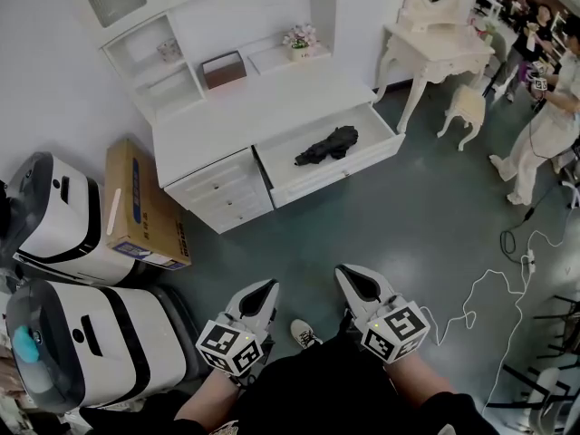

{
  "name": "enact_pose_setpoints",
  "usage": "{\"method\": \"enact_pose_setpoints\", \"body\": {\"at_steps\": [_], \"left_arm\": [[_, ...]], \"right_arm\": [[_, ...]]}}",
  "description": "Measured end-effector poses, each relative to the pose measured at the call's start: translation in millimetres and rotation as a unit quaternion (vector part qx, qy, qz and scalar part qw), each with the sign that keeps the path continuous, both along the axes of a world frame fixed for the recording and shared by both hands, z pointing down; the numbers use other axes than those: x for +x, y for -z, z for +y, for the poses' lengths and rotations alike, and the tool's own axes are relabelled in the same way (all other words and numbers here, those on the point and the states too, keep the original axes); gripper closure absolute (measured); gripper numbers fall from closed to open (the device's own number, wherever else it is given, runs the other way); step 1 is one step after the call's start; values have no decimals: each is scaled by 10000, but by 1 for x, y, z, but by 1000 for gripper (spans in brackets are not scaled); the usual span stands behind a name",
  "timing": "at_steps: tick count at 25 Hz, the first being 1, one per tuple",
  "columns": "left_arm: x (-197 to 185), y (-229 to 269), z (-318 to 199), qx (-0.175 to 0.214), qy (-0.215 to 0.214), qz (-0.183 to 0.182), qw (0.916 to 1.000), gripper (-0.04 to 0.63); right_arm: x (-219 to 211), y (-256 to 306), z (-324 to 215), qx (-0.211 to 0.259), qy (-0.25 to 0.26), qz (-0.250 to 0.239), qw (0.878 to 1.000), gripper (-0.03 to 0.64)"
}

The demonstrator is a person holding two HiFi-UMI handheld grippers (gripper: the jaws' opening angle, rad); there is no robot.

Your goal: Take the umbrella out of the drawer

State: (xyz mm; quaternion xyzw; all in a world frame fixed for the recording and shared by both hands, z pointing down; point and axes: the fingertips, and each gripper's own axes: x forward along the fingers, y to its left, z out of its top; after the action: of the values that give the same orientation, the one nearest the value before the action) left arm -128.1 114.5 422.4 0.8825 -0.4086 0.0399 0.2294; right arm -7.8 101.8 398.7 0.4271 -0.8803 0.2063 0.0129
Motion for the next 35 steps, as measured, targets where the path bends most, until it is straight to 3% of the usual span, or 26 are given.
{"method": "enact_pose_setpoints", "body": {"at_steps": [11,22,35], "left_arm": [[-7,10,-7,289,15,-17,9996,595],[-12,11,-15,319,-138,-98,9993,595],[-7,9,-61,263,259,-51,9993,595]], "right_arm": [[-4,5,-10,94,13,68,9999,589],[-7,9,-32,175,-37,145,9997,589],[-1,2,-89,221,407,327,9984,588]]}}
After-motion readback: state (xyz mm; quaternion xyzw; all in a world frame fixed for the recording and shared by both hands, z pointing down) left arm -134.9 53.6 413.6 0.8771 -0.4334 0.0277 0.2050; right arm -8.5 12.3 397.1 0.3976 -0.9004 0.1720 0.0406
